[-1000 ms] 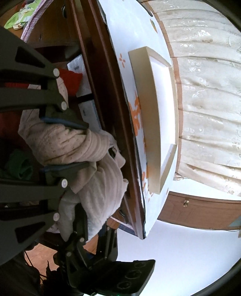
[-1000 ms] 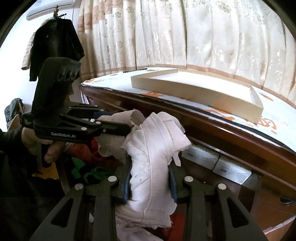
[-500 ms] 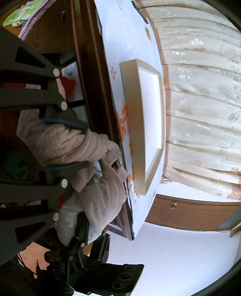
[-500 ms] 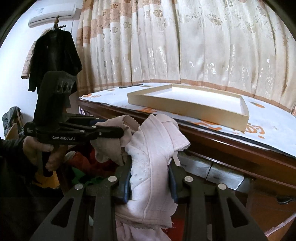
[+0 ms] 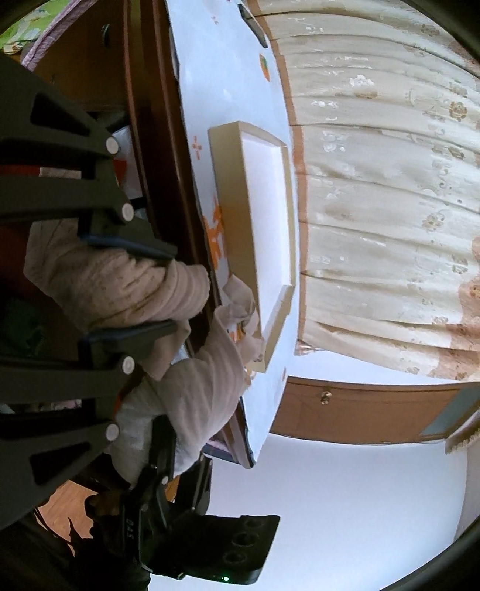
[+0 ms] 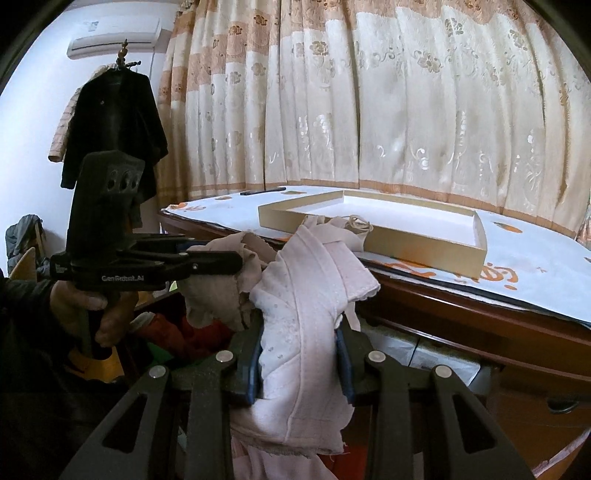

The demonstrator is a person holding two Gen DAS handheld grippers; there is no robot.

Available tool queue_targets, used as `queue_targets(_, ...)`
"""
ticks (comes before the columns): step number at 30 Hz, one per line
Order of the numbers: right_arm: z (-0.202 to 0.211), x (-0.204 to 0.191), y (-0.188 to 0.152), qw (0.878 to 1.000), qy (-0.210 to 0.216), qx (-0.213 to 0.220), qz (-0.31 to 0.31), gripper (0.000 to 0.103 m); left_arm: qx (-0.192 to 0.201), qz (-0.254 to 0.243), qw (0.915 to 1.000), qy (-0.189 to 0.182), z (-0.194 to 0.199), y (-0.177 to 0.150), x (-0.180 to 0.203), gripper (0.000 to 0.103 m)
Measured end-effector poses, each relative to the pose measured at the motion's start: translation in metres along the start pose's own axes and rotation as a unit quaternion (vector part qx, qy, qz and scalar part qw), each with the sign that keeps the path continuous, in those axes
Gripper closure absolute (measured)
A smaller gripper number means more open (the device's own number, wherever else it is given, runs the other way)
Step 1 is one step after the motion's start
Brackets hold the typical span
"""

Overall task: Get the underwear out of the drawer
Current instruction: 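Lift both held garments up out of the drawer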

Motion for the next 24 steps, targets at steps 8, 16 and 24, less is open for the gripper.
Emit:
queue_targets(8,0.006,-0.001,0.001,1.0,-0.003,0.017,0.002,0.068,0.03,-0.015,0.9993,-0.016,0.009,0.001,0.007,0.073)
queue_targets(16,0.006,0.0,0.002,1.0,-0.003,0.014,0.001,0.068,0.022,-0.009,0.9994,-0.024,0.008,0.003,0.008,0.074)
queue_targets(24,0.005,0.002,0.006,1.0,0.006,0.013,-0.019,0.068,0.027,-0.005,0.9994,-0.021,0.01,0.02,0.007,0.075)
Point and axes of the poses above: each gripper's, at about its wrist camera, not at the fingertips, and z roughly against the way its jaws point, x to its right, y to its top, the point moved 4 cm from there along -z, roughly the way its jaws point, and after that the axes turned 6 degrees about y, right-handed, at the moved point
